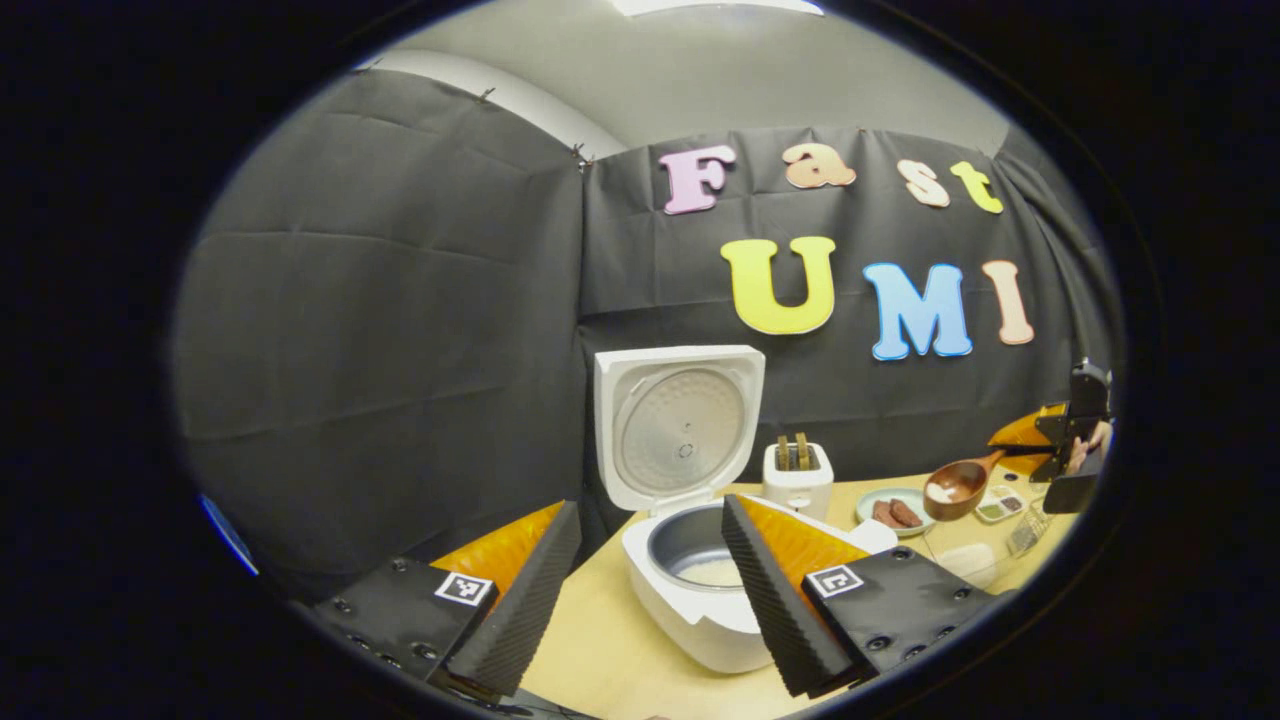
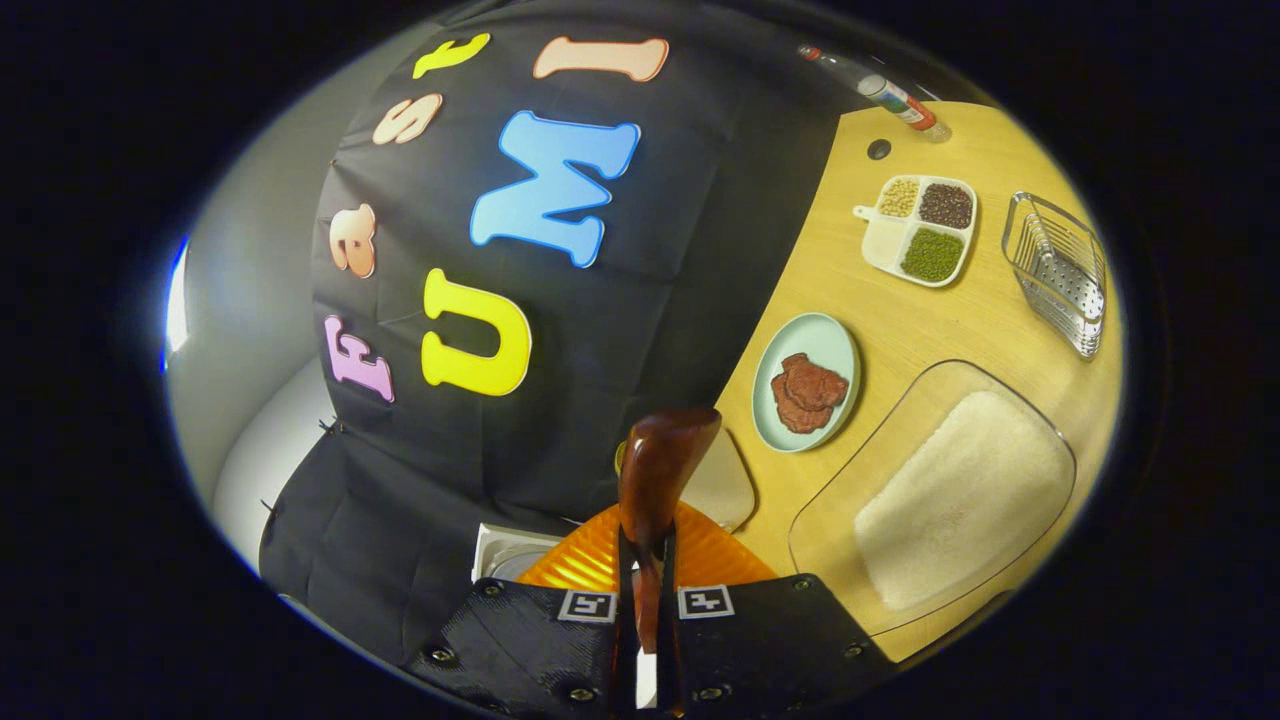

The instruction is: Close the left gripper, press the button to open the rice cooker; take a wooden spoon from the chopstick holder with the right hand, scoop a spoonful of rice and pour it into the rice cooker, then put the wooden spoon back into the chopstick holder.

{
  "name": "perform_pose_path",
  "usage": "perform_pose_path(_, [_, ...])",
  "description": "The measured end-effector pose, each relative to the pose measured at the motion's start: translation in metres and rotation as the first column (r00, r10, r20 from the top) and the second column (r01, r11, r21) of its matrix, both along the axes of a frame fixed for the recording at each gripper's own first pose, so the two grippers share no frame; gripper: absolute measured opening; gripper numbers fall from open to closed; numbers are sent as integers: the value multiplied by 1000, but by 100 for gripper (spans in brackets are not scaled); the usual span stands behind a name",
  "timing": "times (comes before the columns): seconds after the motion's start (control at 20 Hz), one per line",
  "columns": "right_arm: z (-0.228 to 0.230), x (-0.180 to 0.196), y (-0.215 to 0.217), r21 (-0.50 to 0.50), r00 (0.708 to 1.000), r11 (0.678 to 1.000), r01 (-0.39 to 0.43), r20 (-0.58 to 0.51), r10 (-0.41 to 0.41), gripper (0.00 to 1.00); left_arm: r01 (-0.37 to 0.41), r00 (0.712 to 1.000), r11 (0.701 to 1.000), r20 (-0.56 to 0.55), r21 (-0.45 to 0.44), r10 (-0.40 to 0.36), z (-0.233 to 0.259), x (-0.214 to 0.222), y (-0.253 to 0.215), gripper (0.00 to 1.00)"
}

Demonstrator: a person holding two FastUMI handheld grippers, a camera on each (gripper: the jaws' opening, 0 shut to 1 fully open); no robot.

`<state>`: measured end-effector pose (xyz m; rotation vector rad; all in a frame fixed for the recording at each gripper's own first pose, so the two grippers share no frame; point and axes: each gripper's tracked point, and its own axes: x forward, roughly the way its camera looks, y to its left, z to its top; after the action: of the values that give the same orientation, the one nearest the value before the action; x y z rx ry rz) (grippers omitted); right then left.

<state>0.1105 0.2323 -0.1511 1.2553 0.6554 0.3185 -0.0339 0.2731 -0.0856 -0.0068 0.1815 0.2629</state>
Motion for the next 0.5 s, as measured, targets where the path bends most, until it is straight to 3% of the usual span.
perform_pose_path(0.5, [26,1,94,-41,986,988,-147,69,149,8,-110,994,994,-24,-11,110,-14,-42,51,98])
